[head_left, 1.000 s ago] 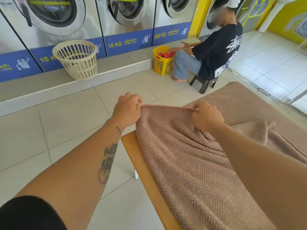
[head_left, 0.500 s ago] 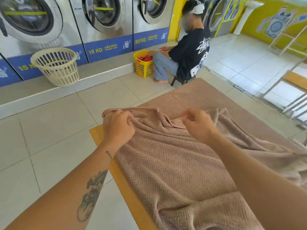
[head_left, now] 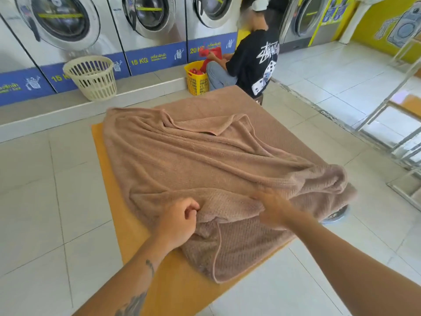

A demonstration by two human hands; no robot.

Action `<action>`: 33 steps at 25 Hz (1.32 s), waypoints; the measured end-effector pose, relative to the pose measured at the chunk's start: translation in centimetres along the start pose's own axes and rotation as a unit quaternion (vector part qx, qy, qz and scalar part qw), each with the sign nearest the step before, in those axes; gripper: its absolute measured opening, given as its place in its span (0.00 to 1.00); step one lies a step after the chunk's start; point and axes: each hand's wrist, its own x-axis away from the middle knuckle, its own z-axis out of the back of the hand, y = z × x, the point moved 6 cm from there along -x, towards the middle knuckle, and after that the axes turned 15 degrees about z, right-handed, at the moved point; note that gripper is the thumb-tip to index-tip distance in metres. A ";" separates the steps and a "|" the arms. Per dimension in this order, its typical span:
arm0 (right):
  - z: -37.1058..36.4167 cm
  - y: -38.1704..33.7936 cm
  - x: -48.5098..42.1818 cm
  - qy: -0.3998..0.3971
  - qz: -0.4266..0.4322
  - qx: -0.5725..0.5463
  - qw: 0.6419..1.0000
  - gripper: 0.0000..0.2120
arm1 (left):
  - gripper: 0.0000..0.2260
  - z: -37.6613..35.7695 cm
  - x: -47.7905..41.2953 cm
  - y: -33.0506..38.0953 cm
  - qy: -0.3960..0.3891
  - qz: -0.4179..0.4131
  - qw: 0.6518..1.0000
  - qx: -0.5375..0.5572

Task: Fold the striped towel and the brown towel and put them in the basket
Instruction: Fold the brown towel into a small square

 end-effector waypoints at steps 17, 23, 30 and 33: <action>-10.3 -5.4 9.1 0.033 0.121 0.138 0.982 0.25 | 0.12 -3.6 14.9 -7.4 0.173 0.106 0.949 -0.243; -11.3 -7.2 8.7 0.024 0.167 0.045 0.985 0.26 | 0.14 -1.8 18.3 -12.2 0.132 0.261 0.935 -0.202; -6.1 -1.4 9.9 0.107 0.063 -0.018 0.992 0.26 | 0.20 -0.5 17.9 -10.1 0.156 0.318 0.907 -0.228; -3.6 1.3 9.7 0.111 0.030 -0.028 0.993 0.26 | 0.08 0.2 15.9 -4.1 0.231 0.186 0.937 -0.184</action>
